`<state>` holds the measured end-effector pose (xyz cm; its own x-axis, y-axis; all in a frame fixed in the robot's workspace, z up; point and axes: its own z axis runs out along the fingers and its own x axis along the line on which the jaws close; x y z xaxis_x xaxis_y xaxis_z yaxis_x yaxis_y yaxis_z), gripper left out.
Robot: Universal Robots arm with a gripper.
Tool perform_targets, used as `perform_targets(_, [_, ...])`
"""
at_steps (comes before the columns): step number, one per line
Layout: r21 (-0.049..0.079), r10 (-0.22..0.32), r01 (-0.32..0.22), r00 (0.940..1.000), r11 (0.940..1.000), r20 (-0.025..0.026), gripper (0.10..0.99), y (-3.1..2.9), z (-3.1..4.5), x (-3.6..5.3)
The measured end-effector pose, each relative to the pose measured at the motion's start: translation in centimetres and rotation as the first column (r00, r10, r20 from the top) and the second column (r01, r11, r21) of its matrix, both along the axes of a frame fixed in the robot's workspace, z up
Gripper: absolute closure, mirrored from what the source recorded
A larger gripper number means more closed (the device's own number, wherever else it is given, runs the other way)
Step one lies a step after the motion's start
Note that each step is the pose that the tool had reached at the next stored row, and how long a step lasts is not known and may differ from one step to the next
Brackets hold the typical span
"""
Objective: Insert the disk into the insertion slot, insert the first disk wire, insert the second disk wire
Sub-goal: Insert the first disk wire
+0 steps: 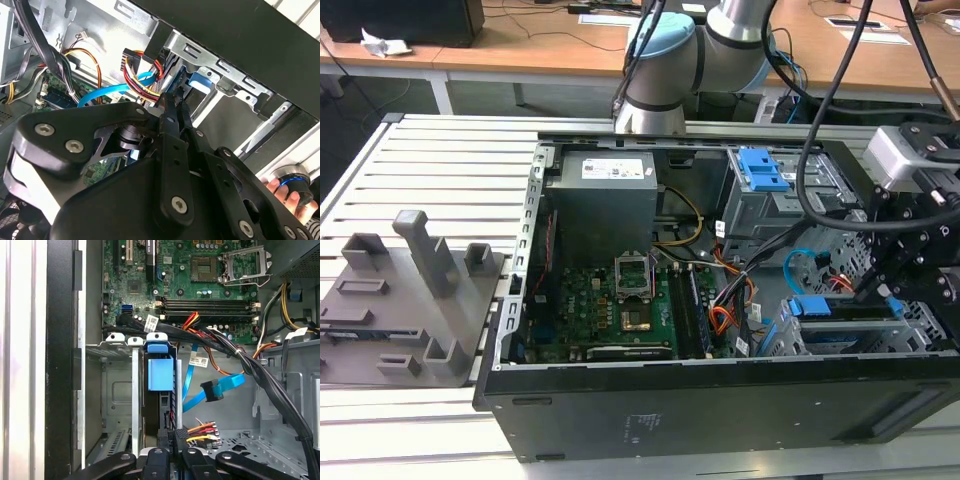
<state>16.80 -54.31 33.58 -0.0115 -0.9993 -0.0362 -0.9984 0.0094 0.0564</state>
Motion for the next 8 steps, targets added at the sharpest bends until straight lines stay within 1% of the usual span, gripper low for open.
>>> perform_targets(3, [0.000, 0.000, 0.000, 1.0000, 1.0000, -0.0001, 0.922, 0.00, -0.05, 0.02])
perform_targets(5, [0.003, 0.000, 0.000, 1.0000, 1.0000, -0.0003, 0.914, 0.01, -0.18, 0.01])
perform_targets(6, [0.000, 0.000, 0.000, 1.0000, 1.0000, -0.0001, 0.847, 0.00, -0.06, 0.01])
perform_targets(7, [0.001, 0.000, 0.000, 1.0000, 1.0000, -0.0001, 0.847, 0.00, 0.05, 0.02])
perform_targets(8, [0.001, 0.000, 0.000, 1.0000, 1.0000, -0.0001, 0.847, 0.00, 0.45, 0.01])
